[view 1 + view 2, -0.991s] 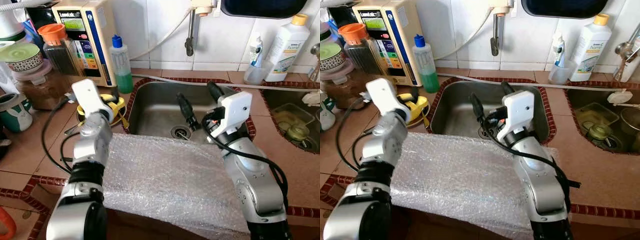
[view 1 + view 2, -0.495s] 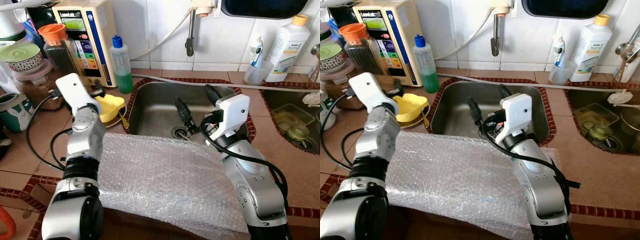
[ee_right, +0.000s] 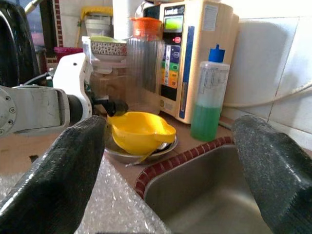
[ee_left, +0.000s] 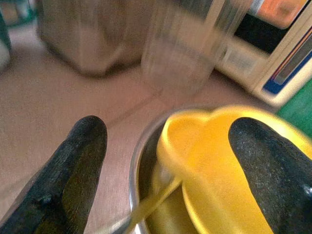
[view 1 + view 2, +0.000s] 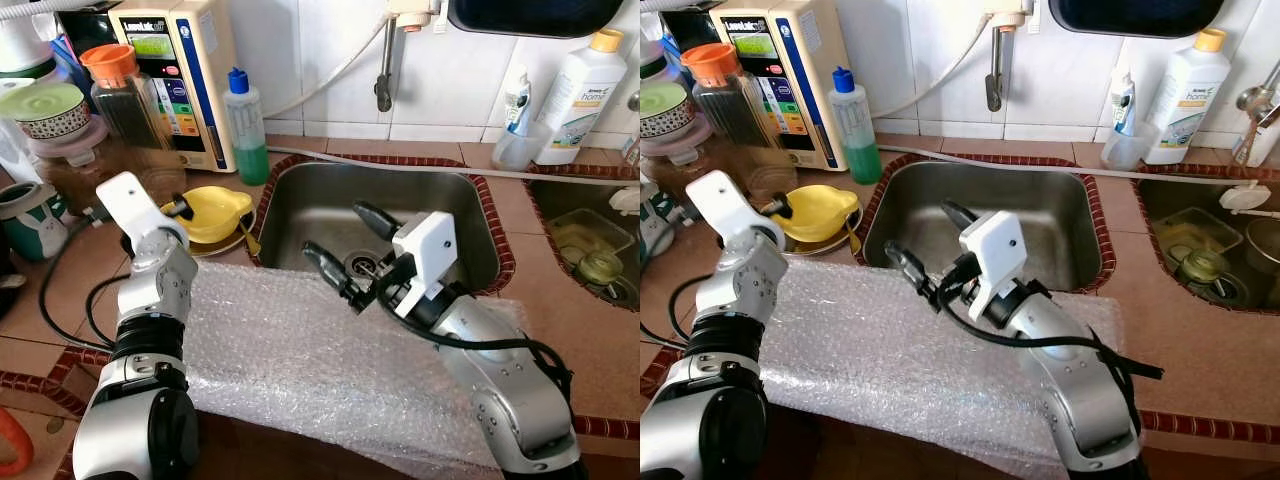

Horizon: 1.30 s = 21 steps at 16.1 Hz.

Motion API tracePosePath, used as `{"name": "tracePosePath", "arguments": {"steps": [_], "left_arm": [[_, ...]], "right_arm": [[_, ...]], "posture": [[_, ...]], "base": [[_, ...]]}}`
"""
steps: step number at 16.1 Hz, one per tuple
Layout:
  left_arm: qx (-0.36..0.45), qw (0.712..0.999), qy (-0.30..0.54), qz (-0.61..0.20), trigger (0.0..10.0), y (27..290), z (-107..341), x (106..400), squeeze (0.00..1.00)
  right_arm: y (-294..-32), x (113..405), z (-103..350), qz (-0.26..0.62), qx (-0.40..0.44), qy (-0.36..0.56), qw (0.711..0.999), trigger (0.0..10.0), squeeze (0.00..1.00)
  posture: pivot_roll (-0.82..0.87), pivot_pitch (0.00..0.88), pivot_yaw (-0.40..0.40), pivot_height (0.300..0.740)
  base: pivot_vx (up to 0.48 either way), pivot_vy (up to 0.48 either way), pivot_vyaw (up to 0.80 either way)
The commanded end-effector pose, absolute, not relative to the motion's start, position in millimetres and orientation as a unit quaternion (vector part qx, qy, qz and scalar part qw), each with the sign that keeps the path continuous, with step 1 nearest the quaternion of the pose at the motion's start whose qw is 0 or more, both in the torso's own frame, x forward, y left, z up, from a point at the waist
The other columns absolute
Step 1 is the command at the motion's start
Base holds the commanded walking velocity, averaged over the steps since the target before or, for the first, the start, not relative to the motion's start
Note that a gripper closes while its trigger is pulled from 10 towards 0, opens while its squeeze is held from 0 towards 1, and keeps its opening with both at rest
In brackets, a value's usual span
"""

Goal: Kitchen organization

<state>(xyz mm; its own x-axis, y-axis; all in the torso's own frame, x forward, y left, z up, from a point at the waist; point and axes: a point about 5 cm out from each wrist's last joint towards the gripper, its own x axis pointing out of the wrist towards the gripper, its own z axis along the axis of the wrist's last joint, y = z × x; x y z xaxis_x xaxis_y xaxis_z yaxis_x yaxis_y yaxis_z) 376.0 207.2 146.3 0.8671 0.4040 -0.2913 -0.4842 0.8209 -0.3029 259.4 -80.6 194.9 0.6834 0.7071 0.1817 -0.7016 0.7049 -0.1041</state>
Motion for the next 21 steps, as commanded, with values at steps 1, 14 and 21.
{"name": "tracePosePath", "arguments": {"steps": [1,14,21], "left_arm": [[-0.202,0.946,0.122,0.224,10.0,203,150,380,0.00],[-0.189,0.942,0.182,0.208,9.8,205,146,387,0.00],[-0.161,0.941,0.213,0.206,0.4,214,140,384,0.00]], "right_arm": [[-77,256,199,0.395,-0.019,-0.113,0.911,10.0,0.00],[-73,250,195,0.429,-0.032,-0.096,0.898,10.0,0.00],[-73,250,193,0.438,-0.038,-0.089,0.894,10.0,0.00]], "posture": [[-0.04,0.028,0.105,0.740],[-0.05,0.026,0.107,0.740],[-0.05,0.024,0.109,0.740]], "base": [[0.000,0.000,0.00],[0.000,0.000,0.00],[0.000,0.000,0.00]]}}
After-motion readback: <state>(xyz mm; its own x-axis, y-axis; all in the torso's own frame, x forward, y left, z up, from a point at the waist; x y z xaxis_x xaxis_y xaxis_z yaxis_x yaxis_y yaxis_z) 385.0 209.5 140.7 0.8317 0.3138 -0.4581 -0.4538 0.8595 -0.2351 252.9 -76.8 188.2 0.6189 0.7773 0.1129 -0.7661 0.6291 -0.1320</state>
